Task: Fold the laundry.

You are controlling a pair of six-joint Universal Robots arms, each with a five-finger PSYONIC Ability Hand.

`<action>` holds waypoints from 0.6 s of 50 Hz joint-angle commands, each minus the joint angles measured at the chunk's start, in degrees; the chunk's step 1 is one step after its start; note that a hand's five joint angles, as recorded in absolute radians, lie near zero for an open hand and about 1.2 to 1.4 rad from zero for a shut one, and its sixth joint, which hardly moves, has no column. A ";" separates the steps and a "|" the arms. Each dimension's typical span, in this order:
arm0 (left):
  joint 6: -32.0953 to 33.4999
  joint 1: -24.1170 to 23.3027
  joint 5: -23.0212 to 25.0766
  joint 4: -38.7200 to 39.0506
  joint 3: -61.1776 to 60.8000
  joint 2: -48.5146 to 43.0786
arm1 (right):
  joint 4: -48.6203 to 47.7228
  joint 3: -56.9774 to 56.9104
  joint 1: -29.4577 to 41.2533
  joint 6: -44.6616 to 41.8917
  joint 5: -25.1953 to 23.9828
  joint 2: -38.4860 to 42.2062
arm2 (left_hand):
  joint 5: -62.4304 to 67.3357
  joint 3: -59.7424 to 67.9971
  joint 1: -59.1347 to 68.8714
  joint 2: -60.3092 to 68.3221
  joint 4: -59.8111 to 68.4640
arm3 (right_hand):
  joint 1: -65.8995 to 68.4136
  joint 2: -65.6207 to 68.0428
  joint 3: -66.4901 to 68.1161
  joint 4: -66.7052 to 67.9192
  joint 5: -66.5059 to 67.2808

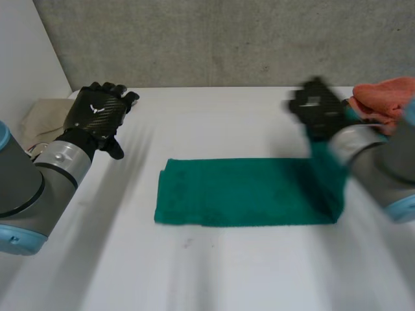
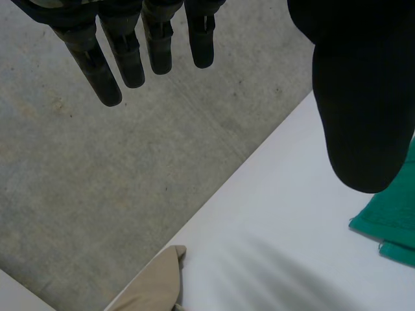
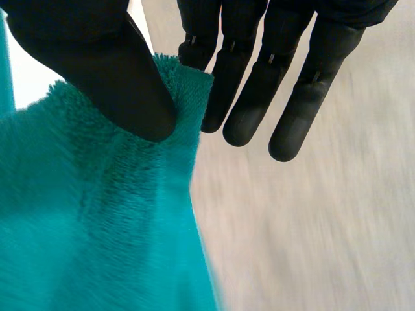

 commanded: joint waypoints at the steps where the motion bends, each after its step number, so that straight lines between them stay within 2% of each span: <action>1: -0.06 -0.37 -0.01 0.05 -0.20 0.41 | -3.49 -6.24 19.26 -0.30 -6.19 11.58 | 0.00 0.28 0.17 0.26 0.11 | 16.13 12.36 11.75 11.33 13.01; 4: -0.06 -0.72 -0.01 0.23 -0.21 0.24 | -2.09 -9.48 23.74 -0.13 -6.28 17.81 | 0.00 0.28 0.17 0.26 0.11 | 16.13 12.36 11.75 11.33 13.01; 7: -0.06 -0.81 -0.01 0.31 -0.12 0.06 | -0.33 -10.99 24.98 -0.22 -4.88 21.08 | -0.34 -0.06 -0.17 -0.08 -0.23 | 14.85 11.09 10.48 10.06 11.73; 10: -0.06 -1.34 -0.10 0.40 0.32 -0.38 | 0.03 -11.17 25.25 0.48 -1.37 20.30 | -0.34 -0.06 -0.17 -0.08 -0.23 | -36.45 -40.22 -40.83 -41.25 -39.57; 11: -0.06 -1.60 -0.10 0.40 0.50 -0.46 | 0.29 -10.82 24.82 1.88 3.08 18.38 | -0.34 -0.06 -0.17 -0.08 -0.23 | -53.87 -57.64 -58.25 -58.67 -56.99; 13: -0.06 -2.65 -0.10 0.58 0.93 -0.64 | 0.47 -10.29 24.55 5.21 8.82 15.74 | -0.34 -0.06 -0.17 -0.08 -0.23 | -53.87 -57.64 -58.25 -58.67 -56.99; 14: -0.06 -3.18 -0.18 0.67 1.02 -0.82 | 0.82 -9.33 24.55 9.84 13.28 13.03 | -0.34 -0.06 -0.17 -0.08 -0.23 | -53.87 -57.64 -58.25 -58.67 -56.99; 16: 0.03 -4.58 -0.18 0.67 1.81 -0.99 | 1.52 -7.75 23.85 14.87 16.47 10.73 | -0.34 -0.06 -0.17 -0.08 -0.23 | -53.87 -57.64 -58.25 -58.67 -56.99; 17: 0.03 -5.03 -0.19 0.67 2.16 -0.99 | 3.35 -6.00 22.28 18.55 17.01 8.54 | -0.34 -0.06 -0.17 -0.08 -0.23 | -53.87 -57.64 -58.25 -58.67 -56.99; 21: -0.06 -6.70 -0.19 0.67 3.22 -1.96 | 11.68 -1.26 15.78 23.41 16.14 4.93 | -0.51 -0.23 -0.34 -0.25 -0.39 | -53.87 -57.64 -58.25 -58.67 -56.99; 25: -0.06 -8.81 -0.45 0.67 3.84 -3.54 | 17.51 3.49 11.73 23.43 16.75 4.39 | -0.51 -0.23 -0.34 -0.25 -0.39 | -53.87 -57.64 -58.25 -58.67 -56.99; 28: 0.03 -10.57 -0.45 0.67 3.93 -4.51 | 17.79 6.22 8.83 22.72 17.71 4.56 | -0.51 -0.23 -0.34 -0.25 -0.39 | -53.87 -57.64 -58.25 -58.67 -56.99; 30: 0.03 -10.83 -0.45 0.67 3.93 -4.86 | 15.95 8.07 5.66 20.71 19.38 5.18 | -0.51 -0.23 -0.34 -0.25 -0.40 | -29.69 -33.45 -34.07 -34.49 -32.81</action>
